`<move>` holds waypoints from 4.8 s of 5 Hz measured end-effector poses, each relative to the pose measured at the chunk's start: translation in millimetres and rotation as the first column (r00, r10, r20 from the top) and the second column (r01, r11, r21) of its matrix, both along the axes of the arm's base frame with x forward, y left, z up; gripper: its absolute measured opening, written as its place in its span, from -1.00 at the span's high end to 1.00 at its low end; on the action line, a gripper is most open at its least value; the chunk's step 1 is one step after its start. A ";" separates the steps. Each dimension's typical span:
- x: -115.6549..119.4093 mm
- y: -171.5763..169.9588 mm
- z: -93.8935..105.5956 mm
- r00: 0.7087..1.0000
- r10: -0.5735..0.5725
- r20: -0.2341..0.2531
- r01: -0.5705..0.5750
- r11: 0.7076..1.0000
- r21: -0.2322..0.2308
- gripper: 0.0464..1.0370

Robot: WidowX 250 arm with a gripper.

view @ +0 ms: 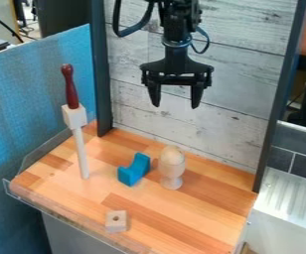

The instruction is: Fixed the position of the block with a hole

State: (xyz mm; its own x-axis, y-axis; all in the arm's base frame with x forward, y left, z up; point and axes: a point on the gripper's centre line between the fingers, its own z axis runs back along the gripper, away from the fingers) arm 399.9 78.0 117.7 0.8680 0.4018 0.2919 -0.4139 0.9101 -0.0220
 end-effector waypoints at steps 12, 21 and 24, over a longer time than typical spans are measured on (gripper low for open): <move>-115.3 50.3 -137.4 0.972 0.202 -0.117 -0.199 0.979 0.043 -0.93; -113.1 41.9 -149.6 0.969 0.180 -0.170 -0.184 0.983 -0.012 -0.09; -97.0 54.8 -126.3 0.988 0.082 -0.127 -0.077 0.996 0.039 -0.09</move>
